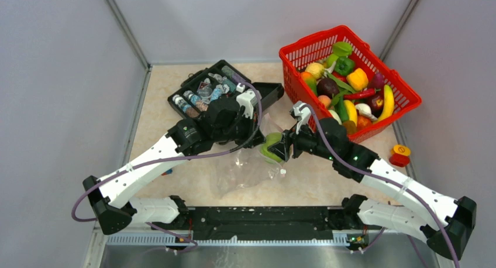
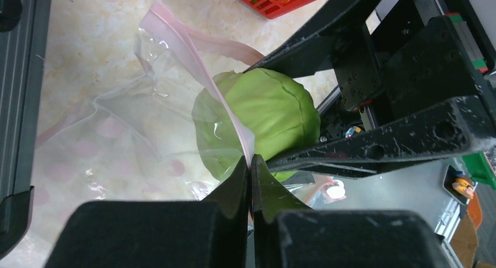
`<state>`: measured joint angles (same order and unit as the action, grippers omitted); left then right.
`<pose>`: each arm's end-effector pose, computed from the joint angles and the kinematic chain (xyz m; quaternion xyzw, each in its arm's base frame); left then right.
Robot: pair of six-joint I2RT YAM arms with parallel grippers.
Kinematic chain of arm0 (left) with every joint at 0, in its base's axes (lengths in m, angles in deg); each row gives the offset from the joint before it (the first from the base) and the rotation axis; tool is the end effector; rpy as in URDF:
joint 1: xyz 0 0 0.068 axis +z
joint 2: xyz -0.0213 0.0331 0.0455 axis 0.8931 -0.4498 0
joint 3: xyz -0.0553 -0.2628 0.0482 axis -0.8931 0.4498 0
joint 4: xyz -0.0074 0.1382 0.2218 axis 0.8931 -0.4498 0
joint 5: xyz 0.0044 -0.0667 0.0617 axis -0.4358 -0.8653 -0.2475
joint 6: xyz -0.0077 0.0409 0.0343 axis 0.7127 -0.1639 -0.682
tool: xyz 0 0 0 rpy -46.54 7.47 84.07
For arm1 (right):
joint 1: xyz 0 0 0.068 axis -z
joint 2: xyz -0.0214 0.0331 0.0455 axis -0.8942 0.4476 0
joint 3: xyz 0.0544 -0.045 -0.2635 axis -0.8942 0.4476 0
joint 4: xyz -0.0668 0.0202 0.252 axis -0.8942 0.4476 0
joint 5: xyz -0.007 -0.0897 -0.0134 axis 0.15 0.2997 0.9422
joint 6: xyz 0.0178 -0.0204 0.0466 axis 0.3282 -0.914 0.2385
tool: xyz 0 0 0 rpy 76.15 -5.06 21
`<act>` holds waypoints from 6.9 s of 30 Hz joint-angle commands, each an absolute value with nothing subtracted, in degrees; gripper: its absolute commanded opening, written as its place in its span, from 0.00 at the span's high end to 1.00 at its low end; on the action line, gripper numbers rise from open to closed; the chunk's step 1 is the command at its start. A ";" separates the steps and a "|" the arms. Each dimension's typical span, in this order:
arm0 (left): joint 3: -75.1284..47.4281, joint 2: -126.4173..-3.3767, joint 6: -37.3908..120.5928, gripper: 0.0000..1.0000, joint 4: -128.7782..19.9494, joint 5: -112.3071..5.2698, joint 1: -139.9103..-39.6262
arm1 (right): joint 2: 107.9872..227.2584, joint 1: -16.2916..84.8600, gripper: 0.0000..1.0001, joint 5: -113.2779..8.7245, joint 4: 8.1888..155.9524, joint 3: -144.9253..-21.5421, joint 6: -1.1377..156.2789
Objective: Place the food in the zip-top bag and seal the zipper
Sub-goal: Place the fake vegetable in the zipper food storage bag, then pick up the fake vegetable from the bin, then place the fake vegetable in the zipper food storage bag.
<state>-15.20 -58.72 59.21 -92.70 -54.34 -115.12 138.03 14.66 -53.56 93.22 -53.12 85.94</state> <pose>0.1555 -0.2071 0.3808 0.2089 0.8469 -0.3671 0.3230 0.1341 0.1613 0.3211 -0.2764 0.7576 0.3646 0.4656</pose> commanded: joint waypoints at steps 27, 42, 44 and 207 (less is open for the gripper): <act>-16.12 -55.58 60.52 1.00 -86.88 -55.08 -115.30 | 134.35 13.83 0.07 -50.85 93.44 -59.13 88.42; -15.16 -54.66 60.10 1.00 -86.37 -54.13 -115.31 | 124.11 13.84 0.06 -28.48 92.92 -55.22 91.17; -15.11 -55.01 59.99 1.00 -86.31 -54.21 -115.30 | 123.67 13.83 0.05 -21.54 96.45 -56.48 91.60; -12.91 -55.80 60.61 1.00 -85.76 -51.33 -115.28 | 136.50 31.86 0.20 -82.00 93.29 -57.78 84.98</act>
<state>-10.89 -56.71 60.37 -87.33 -51.83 -115.12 138.79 32.39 -82.70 96.04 -57.93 85.30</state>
